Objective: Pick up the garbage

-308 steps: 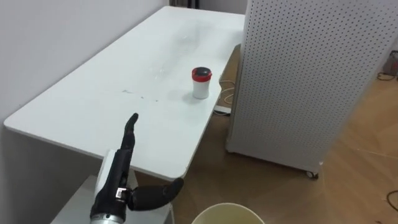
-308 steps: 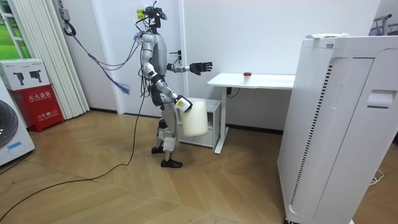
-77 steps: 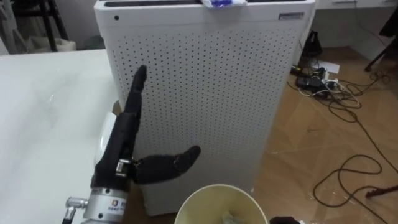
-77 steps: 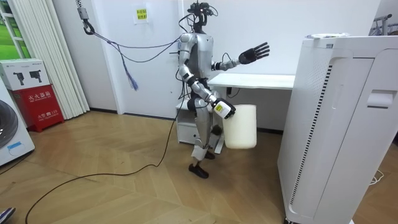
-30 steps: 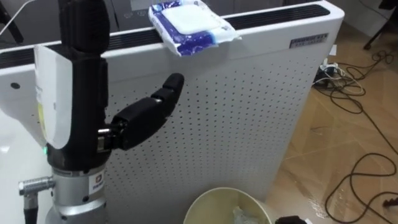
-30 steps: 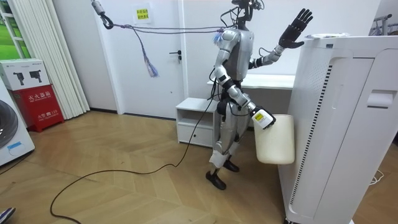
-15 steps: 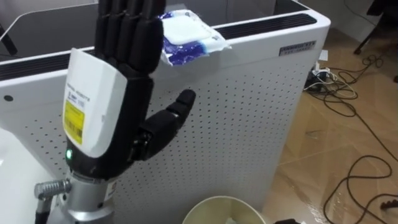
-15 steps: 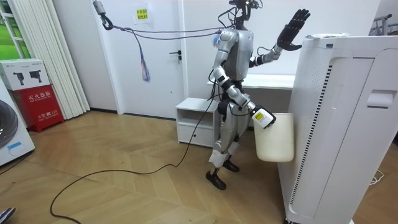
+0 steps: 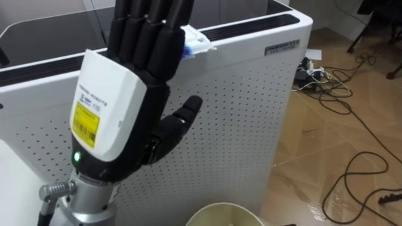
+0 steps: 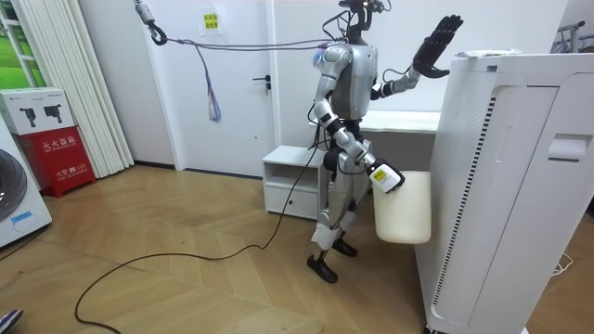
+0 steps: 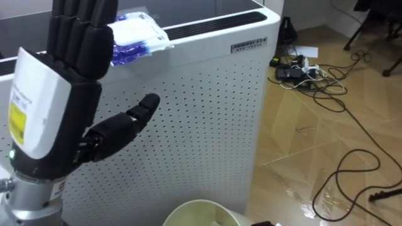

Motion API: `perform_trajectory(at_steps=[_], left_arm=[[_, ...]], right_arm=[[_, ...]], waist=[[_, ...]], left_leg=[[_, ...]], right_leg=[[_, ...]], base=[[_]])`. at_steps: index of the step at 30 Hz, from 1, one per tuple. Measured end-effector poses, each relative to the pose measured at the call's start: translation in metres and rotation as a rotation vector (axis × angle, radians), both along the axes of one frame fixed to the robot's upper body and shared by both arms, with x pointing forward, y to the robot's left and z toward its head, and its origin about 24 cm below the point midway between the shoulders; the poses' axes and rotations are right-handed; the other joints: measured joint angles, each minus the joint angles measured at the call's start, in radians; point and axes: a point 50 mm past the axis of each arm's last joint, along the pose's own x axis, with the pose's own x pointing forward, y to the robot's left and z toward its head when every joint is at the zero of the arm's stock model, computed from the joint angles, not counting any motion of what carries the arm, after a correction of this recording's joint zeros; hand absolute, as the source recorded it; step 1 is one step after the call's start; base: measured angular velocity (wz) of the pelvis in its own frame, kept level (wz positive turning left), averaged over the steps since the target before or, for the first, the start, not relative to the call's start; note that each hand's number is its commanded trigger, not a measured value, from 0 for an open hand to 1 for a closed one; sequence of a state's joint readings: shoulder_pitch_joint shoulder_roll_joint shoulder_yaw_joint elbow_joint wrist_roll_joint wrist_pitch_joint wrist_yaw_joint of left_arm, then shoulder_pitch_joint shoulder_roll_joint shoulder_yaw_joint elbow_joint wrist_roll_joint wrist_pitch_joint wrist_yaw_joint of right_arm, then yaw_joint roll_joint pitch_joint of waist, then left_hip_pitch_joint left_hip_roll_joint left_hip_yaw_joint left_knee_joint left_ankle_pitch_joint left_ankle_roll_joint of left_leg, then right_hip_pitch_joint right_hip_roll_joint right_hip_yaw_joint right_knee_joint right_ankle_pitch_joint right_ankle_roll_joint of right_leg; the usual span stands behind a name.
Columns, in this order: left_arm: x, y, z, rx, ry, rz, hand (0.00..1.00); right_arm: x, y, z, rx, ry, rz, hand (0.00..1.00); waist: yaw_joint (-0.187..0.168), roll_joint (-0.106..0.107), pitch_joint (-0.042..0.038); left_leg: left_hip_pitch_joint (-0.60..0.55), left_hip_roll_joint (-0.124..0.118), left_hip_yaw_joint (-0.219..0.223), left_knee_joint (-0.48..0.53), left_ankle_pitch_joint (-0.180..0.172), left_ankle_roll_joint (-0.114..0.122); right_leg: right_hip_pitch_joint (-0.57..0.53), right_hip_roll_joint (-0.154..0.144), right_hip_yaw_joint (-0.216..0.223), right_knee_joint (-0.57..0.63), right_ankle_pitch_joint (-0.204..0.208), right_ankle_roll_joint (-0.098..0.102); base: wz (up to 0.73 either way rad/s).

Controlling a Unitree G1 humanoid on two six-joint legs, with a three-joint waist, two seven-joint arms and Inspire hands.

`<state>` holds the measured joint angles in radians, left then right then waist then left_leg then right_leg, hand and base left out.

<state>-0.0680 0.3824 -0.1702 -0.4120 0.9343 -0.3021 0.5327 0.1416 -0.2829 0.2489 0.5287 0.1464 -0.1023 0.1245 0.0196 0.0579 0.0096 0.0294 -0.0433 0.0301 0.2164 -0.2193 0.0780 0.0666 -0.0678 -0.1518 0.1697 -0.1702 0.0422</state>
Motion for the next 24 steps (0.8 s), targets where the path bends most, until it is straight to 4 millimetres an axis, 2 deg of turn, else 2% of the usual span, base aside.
perform_trajectory(at_steps=[11, 14, 24], left_arm=[[0.008, 0.008, -0.004, 0.036, 0.068, 0.084, 0.0], [0.01, 0.012, -0.004, 0.044, 0.09, 0.113, 0.0], [0.018, 0.019, -0.002, 0.067, 0.117, 0.176, 0.0]], right_arm=[[-0.001, -0.001, -0.002, 0.011, 0.033, 0.015, 1.0], [-0.001, -0.001, -0.002, 0.009, 0.037, 0.014, 1.0], [-0.003, -0.001, -0.003, 0.005, 0.054, 0.017, 1.0]], waist=[[0.0, 0.006, -0.0034], [0.012, 0.007, -0.0039], [0.016, 0.014, -0.0018]], left_leg=[[0.001, 0.001, 0.022, -0.012, 0.001, 0.0], [0.003, 0.003, 0.025, -0.012, 0.001, 0.0], [0.0, 0.004, 0.032, -0.013, 0.001, 0.0]], right_leg=[[-0.011, -0.001, 0.013, -0.003, 0.0, 0.0], [-0.012, 0.0, 0.019, -0.003, 0.0, 0.0], [-0.017, 0.002, 0.023, -0.001, 0.0, 0.0]], base=[[-0.03], [-0.06], [-0.01]])
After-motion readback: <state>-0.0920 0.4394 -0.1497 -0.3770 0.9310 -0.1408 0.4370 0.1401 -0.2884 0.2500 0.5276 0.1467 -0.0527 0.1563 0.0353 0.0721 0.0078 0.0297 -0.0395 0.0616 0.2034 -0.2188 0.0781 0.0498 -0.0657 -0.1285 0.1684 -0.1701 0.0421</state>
